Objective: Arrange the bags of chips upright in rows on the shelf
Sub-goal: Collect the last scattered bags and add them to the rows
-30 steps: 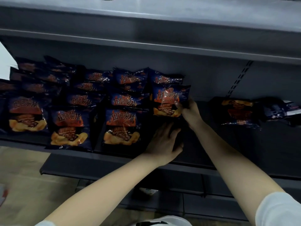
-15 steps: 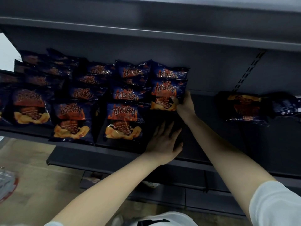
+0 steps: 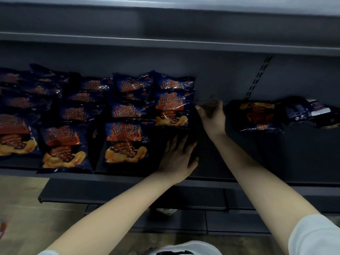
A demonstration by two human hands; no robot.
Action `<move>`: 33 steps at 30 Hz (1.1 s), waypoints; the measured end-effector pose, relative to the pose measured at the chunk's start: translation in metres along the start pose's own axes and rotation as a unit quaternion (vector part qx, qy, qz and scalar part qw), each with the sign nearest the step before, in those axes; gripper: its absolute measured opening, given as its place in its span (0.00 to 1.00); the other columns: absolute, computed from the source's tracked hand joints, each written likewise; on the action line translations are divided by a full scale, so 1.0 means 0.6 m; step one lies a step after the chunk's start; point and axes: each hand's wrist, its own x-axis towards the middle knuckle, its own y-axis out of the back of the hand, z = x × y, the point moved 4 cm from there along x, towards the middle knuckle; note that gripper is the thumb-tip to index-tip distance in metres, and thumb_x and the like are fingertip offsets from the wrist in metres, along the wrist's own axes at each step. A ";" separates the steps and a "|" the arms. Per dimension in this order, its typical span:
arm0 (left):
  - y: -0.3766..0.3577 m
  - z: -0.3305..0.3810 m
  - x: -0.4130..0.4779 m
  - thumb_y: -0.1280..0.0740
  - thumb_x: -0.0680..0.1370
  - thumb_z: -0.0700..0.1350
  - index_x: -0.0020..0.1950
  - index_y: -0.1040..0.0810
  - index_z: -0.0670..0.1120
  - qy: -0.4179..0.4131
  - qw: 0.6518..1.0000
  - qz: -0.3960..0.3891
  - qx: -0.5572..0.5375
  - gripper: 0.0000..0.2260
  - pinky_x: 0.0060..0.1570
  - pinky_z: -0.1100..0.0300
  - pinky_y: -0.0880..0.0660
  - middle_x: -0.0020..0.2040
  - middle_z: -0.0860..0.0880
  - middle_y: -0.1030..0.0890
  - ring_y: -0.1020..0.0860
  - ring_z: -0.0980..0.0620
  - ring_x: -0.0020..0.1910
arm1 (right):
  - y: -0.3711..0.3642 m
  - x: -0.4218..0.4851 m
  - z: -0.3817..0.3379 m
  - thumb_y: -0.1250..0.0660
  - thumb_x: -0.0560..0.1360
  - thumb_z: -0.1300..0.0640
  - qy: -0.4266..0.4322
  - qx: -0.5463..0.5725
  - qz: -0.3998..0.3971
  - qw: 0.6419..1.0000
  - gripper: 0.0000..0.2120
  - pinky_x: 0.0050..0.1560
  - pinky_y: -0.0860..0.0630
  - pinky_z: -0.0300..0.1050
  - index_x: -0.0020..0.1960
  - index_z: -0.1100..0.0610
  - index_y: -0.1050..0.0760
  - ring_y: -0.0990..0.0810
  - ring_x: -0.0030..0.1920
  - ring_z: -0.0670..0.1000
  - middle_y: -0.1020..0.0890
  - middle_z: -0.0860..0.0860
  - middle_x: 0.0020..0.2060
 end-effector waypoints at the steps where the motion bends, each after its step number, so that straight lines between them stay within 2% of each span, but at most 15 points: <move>1: 0.003 0.008 0.007 0.49 0.80 0.58 0.76 0.48 0.53 -0.009 1.000 0.005 0.002 0.25 0.74 0.47 0.58 0.77 0.47 0.51 0.55 0.42 0.76 | 0.017 0.000 0.001 0.30 0.74 0.56 0.013 -0.001 0.014 1.000 0.26 0.45 0.31 0.22 0.67 0.58 0.36 0.23 0.53 0.47 0.21 0.52 0.52; 4: 0.011 0.039 0.031 0.48 0.80 0.57 0.76 0.47 0.53 -0.046 0.999 0.017 0.006 0.25 0.73 0.47 0.56 0.77 0.47 0.51 0.54 0.43 0.76 | 0.071 0.002 0.006 0.31 0.74 0.57 0.051 -0.017 0.049 0.997 0.22 0.50 0.30 0.23 0.64 0.59 0.34 0.24 0.55 0.47 0.22 0.54 0.56; 6: 0.014 0.063 0.048 0.47 0.80 0.57 0.76 0.46 0.52 -0.073 0.997 0.028 0.003 0.25 0.74 0.46 0.55 0.77 0.47 0.50 0.54 0.43 0.76 | 0.109 0.005 0.017 0.31 0.74 0.55 0.043 -0.023 0.068 0.996 0.21 0.55 0.26 0.34 0.63 0.58 0.33 0.23 0.55 0.49 0.22 0.54 0.55; 8: 0.016 0.087 0.066 0.45 0.79 0.56 0.75 0.45 0.52 -0.097 0.995 0.038 0.003 0.25 0.74 0.46 0.54 0.77 0.46 0.49 0.53 0.42 0.76 | 0.149 0.006 0.027 0.31 0.74 0.55 0.034 -0.054 0.094 0.994 0.20 0.56 0.26 0.41 0.62 0.58 0.31 0.23 0.55 0.51 0.22 0.55 0.53; 11: 0.016 0.121 0.094 0.41 0.78 0.53 0.75 0.44 0.51 -0.125 0.991 0.038 0.000 0.26 0.73 0.45 0.51 0.77 0.45 0.47 0.50 0.41 0.75 | 0.207 0.004 0.038 0.31 0.73 0.58 0.036 -0.145 0.119 0.982 0.18 0.57 0.32 0.37 0.61 0.61 0.28 0.25 0.58 0.55 0.24 0.58 0.56; 13: 0.015 0.137 0.111 0.40 0.78 0.52 0.75 0.43 0.51 -0.133 0.990 0.037 -0.008 0.26 0.72 0.44 0.49 0.76 0.45 0.46 0.48 0.40 0.75 | 0.235 0.003 0.051 0.30 0.72 0.59 0.016 -0.221 0.087 0.971 0.22 0.62 0.37 0.37 0.65 0.60 0.30 0.31 0.65 0.58 0.29 0.59 0.64; 16: 0.007 0.158 0.132 0.39 0.77 0.51 0.74 0.41 0.50 -0.144 0.989 0.036 -0.015 0.26 0.72 0.44 0.46 0.76 0.44 0.44 0.45 0.41 0.74 | 0.256 -0.005 0.093 0.30 0.71 0.52 -0.047 -0.355 -0.037 0.933 0.36 0.73 0.46 0.56 0.74 0.51 0.41 0.49 0.75 0.60 0.45 0.55 0.75; 18: 0.002 0.173 0.139 0.38 0.77 0.50 0.74 0.41 0.50 -0.145 0.989 0.032 -0.025 0.27 0.72 0.44 0.45 0.76 0.44 0.44 0.44 0.41 0.73 | 0.259 -0.020 0.119 0.33 0.73 0.47 -0.099 -0.405 -0.117 0.902 0.38 0.74 0.54 0.63 0.76 0.46 0.50 0.58 0.76 0.58 0.54 0.50 0.77; 20: -0.003 0.185 0.142 0.38 0.77 0.50 0.74 0.41 0.50 -0.143 0.988 0.031 -0.040 0.27 0.71 0.44 0.45 0.76 0.44 0.43 0.43 0.41 0.73 | 0.260 -0.028 0.132 0.37 0.75 0.44 -0.103 -0.423 -0.137 0.890 0.37 0.72 0.57 0.65 0.77 0.44 0.54 0.61 0.76 0.56 0.57 0.48 0.77; 23: -0.005 0.192 0.145 0.37 0.76 0.48 0.73 0.38 0.49 -0.139 0.987 0.042 -0.072 0.26 0.71 0.45 0.42 0.75 0.44 0.41 0.40 0.42 0.72 | 0.265 -0.024 0.132 0.40 0.76 0.44 -0.077 -0.449 -0.121 0.882 0.34 0.71 0.55 0.66 0.76 0.44 0.53 0.55 0.76 0.57 0.53 0.49 0.77; 28: 0.003 0.181 0.150 0.36 0.76 0.44 0.72 0.37 0.46 -0.112 0.976 0.054 -0.178 0.24 0.67 0.54 0.37 0.71 0.46 0.34 0.35 0.46 0.69 | 0.271 -0.014 0.118 0.38 0.76 0.47 -0.029 -0.492 -0.063 0.868 0.30 0.72 0.48 0.63 0.75 0.47 0.44 0.38 0.71 0.60 0.38 0.50 0.74; 30: 0.008 0.174 0.152 0.36 0.77 0.43 0.72 0.37 0.46 -0.091 0.971 0.053 -0.214 0.24 0.66 0.56 0.36 0.71 0.46 0.33 0.34 0.46 0.69 | 0.276 -0.011 0.119 0.36 0.76 0.49 0.005 -0.517 -0.030 0.856 0.26 0.70 0.43 0.58 0.72 0.47 0.37 0.32 0.67 0.59 0.31 0.50 0.70; 33: 0.011 0.162 0.153 0.36 0.77 0.42 0.72 0.37 0.47 -0.064 0.965 0.052 -0.251 0.24 0.64 0.57 0.34 0.69 0.46 0.32 0.32 0.47 0.67 | 0.280 -0.009 0.113 0.36 0.76 0.50 0.035 -0.517 0.028 0.855 0.15 0.63 0.37 0.50 0.62 0.49 0.24 0.25 0.60 0.58 0.19 0.52 0.58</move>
